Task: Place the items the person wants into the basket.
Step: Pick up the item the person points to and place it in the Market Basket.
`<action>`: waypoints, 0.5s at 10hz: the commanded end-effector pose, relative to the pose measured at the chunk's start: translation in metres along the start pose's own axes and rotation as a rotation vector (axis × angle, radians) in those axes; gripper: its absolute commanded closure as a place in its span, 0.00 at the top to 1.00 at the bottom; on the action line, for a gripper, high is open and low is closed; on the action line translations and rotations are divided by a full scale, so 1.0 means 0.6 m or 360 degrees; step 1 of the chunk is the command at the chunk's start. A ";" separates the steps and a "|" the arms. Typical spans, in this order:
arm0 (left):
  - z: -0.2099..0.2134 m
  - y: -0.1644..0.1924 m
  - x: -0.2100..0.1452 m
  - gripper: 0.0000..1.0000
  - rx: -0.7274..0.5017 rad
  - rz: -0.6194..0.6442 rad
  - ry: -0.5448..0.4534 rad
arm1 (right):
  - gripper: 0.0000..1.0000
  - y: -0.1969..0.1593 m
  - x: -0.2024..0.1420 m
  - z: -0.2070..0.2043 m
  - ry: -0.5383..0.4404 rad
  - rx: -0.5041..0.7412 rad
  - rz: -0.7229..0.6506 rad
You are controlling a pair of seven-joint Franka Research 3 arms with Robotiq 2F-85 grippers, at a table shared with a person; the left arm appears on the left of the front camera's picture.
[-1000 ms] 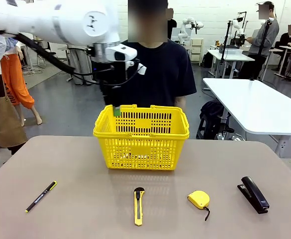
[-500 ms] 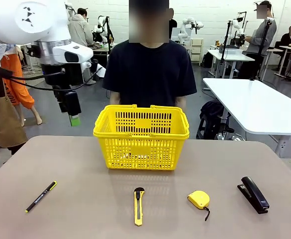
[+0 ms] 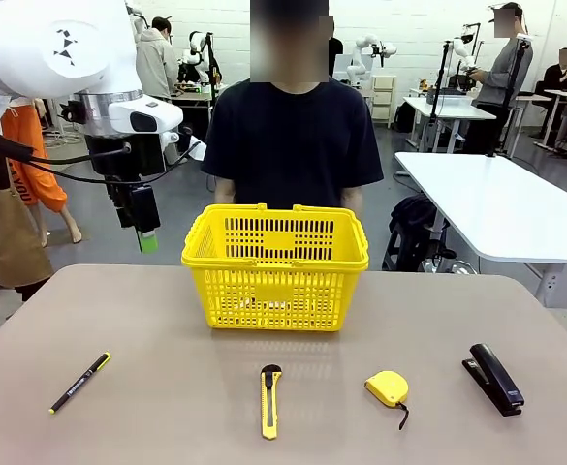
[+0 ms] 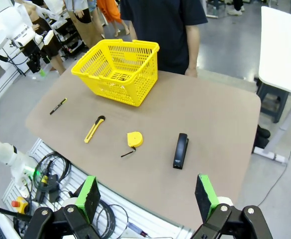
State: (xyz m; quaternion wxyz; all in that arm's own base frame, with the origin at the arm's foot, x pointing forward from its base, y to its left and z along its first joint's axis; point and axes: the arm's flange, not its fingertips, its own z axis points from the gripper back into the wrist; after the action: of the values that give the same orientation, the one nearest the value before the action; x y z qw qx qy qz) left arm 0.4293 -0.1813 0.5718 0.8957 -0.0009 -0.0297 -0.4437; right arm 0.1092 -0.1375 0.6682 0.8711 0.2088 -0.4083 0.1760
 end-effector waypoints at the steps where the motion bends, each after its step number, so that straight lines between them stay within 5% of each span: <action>1: 0.005 -0.005 -0.011 1.00 0.0011 0.0004 -0.0009 | 1.00 0.009 -0.005 0.012 -0.0015 0.0001 0.0012; 5: 0.008 -0.003 -0.003 1.00 0.0009 0.0000 -0.0010 | 1.00 0.009 -0.005 0.012 -0.0015 0.0001 0.0012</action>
State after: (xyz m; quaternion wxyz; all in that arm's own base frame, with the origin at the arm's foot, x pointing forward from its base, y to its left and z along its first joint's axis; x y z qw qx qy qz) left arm 0.4267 -0.1808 0.5757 0.8955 0.0001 -0.0331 -0.4439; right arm 0.1092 -0.1375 0.6682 0.8711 0.2088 -0.4083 0.1760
